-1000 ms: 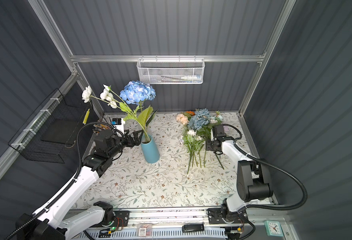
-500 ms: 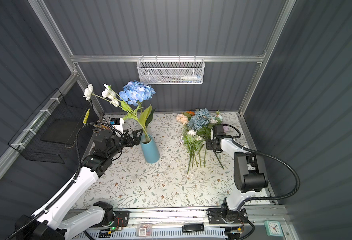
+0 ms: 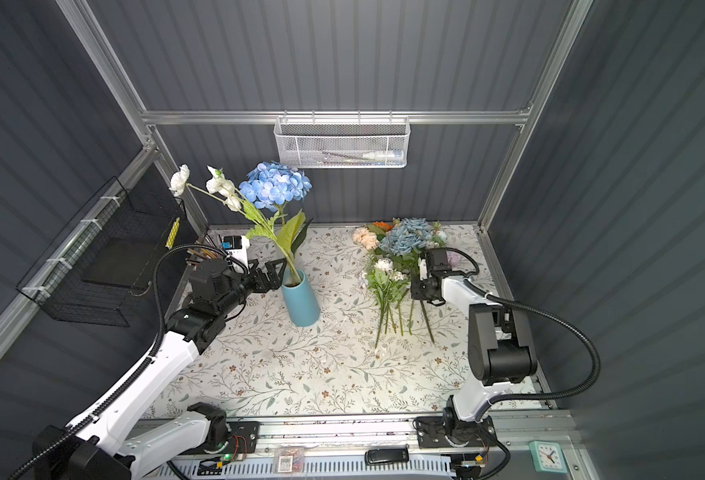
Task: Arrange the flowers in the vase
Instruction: 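Grasp the blue rose stems in the pile with the right gripper, then lift the blue roses upward out of the pile with the right gripper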
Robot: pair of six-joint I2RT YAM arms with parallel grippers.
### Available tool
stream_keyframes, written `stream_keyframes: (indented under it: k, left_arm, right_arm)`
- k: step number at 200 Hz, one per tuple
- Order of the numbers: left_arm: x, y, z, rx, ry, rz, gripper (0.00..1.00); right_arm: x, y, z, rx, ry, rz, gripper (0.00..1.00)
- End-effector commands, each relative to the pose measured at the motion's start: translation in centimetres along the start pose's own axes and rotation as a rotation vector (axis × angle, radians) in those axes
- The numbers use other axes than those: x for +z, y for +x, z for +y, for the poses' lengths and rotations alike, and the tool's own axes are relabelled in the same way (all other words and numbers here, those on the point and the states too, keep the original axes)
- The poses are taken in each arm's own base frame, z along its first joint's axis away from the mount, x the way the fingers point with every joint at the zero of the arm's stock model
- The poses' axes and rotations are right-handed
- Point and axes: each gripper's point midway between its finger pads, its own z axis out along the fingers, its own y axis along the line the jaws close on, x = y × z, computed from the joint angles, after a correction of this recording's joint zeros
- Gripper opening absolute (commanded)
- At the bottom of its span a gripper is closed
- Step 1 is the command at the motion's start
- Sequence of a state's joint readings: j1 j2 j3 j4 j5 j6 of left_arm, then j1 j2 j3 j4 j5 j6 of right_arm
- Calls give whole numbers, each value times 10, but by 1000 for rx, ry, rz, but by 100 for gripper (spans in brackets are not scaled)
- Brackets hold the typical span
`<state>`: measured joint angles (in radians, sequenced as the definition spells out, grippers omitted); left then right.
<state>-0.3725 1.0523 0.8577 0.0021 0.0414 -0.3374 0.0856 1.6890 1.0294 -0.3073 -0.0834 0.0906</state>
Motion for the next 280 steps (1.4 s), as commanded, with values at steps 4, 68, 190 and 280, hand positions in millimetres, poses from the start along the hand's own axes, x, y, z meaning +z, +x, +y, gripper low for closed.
stream_keyframes:
  k: [4,68,190,280]
  left_arm:
    - [-1,-16,-8,-4,26,-44,100]
    - [1,-18,-11,-13,39,-47,100]
    - [6,-20,-10,-38,41,-73,100]
    - [3,-15,-8,-16,40,-73,100]
  right_arm:
    - [4,1,-2,-2,1,23,24]
    - [8,2,-1,-12,-5,33,13]
    - [-106,-54,46,8,-256,-289,0]
    - [-236,-83,110,94,-707,-560,0]
